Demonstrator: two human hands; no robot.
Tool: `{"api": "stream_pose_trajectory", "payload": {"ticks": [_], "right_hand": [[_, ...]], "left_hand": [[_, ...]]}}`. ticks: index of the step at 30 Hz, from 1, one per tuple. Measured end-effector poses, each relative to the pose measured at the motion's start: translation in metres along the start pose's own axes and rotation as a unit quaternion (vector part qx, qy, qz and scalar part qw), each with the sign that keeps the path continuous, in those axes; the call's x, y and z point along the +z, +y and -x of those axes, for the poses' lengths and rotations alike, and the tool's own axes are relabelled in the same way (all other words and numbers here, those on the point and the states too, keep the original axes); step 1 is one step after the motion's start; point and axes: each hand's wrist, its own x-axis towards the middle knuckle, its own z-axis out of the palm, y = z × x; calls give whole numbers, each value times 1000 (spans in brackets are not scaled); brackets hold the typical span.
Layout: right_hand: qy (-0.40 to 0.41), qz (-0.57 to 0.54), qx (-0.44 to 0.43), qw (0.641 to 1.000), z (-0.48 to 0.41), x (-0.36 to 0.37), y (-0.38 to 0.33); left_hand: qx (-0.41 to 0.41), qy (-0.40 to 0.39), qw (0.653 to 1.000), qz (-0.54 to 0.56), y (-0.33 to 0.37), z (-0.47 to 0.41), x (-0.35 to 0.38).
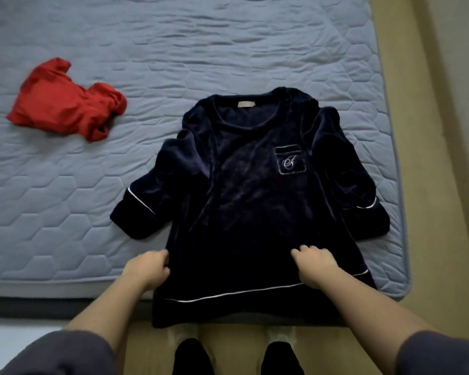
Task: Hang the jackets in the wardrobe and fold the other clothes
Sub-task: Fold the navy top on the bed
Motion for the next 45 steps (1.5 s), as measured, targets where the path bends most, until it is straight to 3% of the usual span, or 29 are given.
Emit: {"api": "stream_pose_trajectory", "payload": {"ticks": [3, 8, 10, 12, 15, 17, 19, 21, 23, 25, 27, 29, 31, 33, 35, 37, 39, 41, 43, 45], "right_hand": [[28, -49, -28, 998, -21, -45, -45], [93, -184, -45, 978, -76, -94, -120], [134, -282, -44, 949, -102, -110, -151], [155, -373, -36, 914, -128, -126, -181], [139, -363, -7, 921, -158, -144, -215], [137, -299, 12, 944, -165, -156, -229], [199, -271, -7, 942, -164, -170, -242], [316, -268, -65, 908, -164, -187, -260], [389, -261, -106, 877, -169, -204, -282], [352, -244, -126, 895, -178, -213, -306], [175, -205, -130, 954, -189, -215, -326], [41, -139, -148, 978, -202, -210, -340], [55, -122, -149, 980, -211, -202, -347], [186, -123, -104, 969, -217, -197, -345], [280, -98, -49, 954, -223, -193, -337], [267, -84, -24, 960, -233, -189, -326], [236, -84, -16, 968, -243, -193, -325], [249, -100, -24, 963, -254, -205, -336], [228, -130, -62, 963, -267, -217, -355], [147, -125, -100, 976, -277, -222, -368]], "left_hand": [[-60, 74, 992, 79, -17, -21, -34], [-121, 225, 960, 118, -79, -80, -62], [-125, 188, 953, 200, -103, -109, -65], [-62, 108, 932, 340, -115, -130, -61], [-13, 75, 864, 497, -140, -138, -52], [-63, 125, 829, 542, -189, -138, -65], [-152, 216, 796, 544, -266, -128, -90], [-255, 295, 765, 512, -357, -112, -115], [-335, 319, 755, 465, -430, -99, -131], [-389, 337, 736, 440, -468, -96, -138], [-412, 357, 713, 441, -468, -100, -132], [-410, 339, 716, 452, -446, -107, -114], [-397, 315, 719, 476, -413, -121, -88], [-400, 290, 704, 510, -383, -135, -64], [-410, 279, 670, 553, -367, -147, -50], [-390, 312, 616, 609, -368, -159, -49], [-325, 319, 504, 734, -378, -169, -58], [-255, 253, 414, 836, -387, -175, -78], [-245, 218, 392, 860, -398, -181, -91], [-284, 255, 359, 852, -409, -187, -89]]}}
